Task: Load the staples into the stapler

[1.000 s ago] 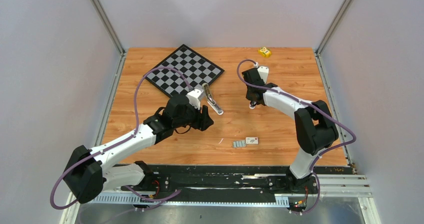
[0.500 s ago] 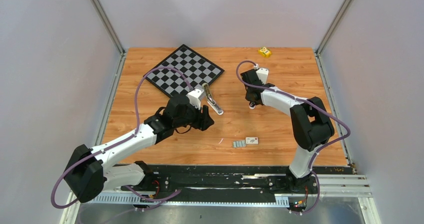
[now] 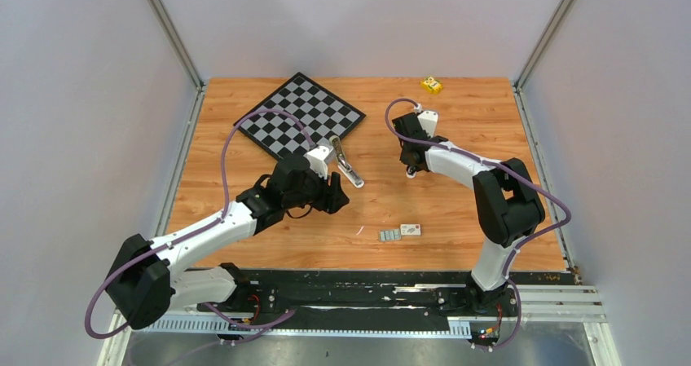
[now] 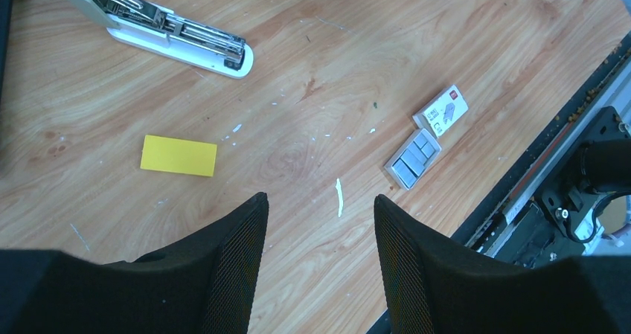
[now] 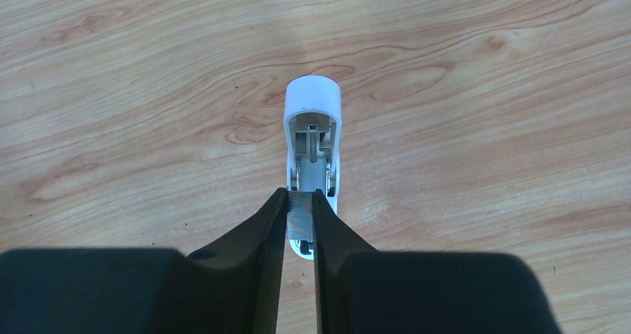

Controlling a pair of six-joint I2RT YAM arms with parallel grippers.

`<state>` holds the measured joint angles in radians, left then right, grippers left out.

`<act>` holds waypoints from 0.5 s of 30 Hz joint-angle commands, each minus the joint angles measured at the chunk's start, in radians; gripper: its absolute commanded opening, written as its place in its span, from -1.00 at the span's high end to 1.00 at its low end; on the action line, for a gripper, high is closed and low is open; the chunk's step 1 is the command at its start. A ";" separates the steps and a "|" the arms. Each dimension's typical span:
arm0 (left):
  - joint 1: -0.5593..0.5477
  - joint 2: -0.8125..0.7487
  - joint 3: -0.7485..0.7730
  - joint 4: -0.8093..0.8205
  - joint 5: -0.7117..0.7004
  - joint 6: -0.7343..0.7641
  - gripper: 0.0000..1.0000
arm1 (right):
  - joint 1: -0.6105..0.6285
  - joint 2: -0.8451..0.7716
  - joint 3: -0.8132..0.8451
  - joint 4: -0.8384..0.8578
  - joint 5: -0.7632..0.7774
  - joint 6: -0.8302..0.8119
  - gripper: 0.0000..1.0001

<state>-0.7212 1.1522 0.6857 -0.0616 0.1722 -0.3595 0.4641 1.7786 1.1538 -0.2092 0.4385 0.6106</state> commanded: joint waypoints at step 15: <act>0.008 0.011 -0.011 0.013 0.009 -0.004 -0.14 | -0.015 0.014 -0.025 -0.009 0.029 0.014 0.63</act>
<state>-0.7212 1.1522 0.6857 -0.0616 0.1730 -0.3595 0.4641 1.7786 1.1496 -0.2089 0.4389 0.6106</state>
